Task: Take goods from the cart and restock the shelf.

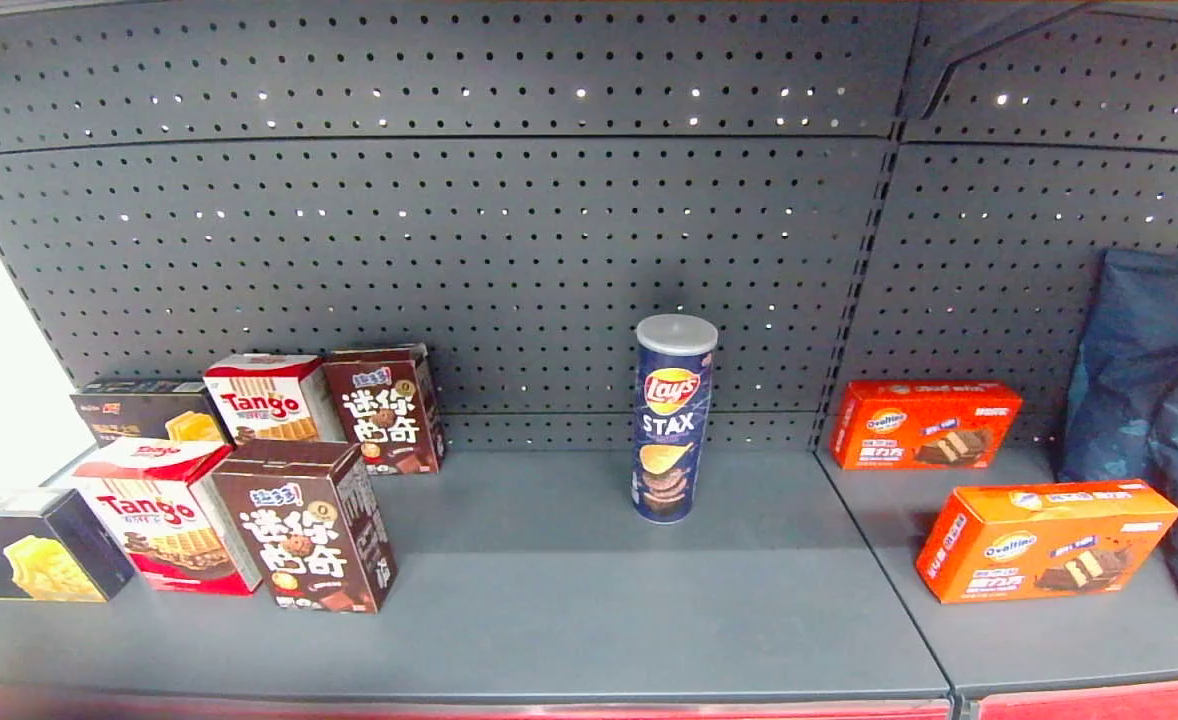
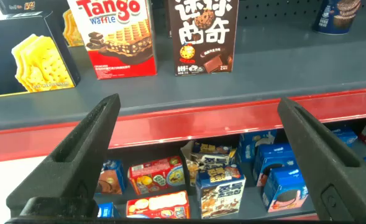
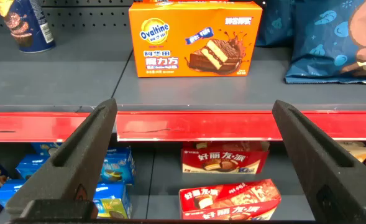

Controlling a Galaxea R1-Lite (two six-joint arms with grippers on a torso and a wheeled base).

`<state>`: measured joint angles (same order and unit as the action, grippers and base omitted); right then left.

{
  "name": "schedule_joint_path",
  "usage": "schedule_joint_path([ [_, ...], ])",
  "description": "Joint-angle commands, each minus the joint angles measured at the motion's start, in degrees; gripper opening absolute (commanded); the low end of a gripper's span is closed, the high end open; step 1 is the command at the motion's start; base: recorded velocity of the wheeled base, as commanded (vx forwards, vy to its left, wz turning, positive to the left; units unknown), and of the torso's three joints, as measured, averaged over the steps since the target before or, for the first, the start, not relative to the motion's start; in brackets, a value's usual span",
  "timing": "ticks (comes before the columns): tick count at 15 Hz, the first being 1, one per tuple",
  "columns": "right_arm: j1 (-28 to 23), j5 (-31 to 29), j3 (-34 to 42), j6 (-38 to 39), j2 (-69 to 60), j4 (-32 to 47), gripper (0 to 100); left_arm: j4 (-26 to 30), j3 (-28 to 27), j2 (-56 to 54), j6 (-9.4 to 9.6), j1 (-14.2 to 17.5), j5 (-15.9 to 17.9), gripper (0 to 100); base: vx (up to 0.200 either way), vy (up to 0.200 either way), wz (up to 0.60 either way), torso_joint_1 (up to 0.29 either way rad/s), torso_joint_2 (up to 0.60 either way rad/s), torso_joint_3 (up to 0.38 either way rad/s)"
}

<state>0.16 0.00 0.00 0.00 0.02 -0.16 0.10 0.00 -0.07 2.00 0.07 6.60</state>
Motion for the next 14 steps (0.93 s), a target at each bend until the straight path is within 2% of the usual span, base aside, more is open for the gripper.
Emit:
schedule_joint_path([
  [1, 0.02, 0.00, 0.00, 0.00, -0.02, -0.02, 100, -0.01, 0.00, 0.07, 0.02, 0.01, 0.00, 100, 0.000, 0.000, 0.00, 0.000, 0.00, 0.000],
  [7, 0.02, 0.00, 0.00, 0.00, -0.02, -0.02, 100, -0.01, 0.00, 0.07, 0.02, 0.01, 0.00, 100, 0.000, 0.000, 0.00, 0.000, 0.00, 0.000],
  [14, 0.02, 0.00, 0.00, 0.09, -0.02, -0.02, 100, -0.01, 0.00, 0.07, 0.02, 0.01, 0.00, 100, 0.000, 0.000, 0.60, 0.005, 0.01, 0.001],
])
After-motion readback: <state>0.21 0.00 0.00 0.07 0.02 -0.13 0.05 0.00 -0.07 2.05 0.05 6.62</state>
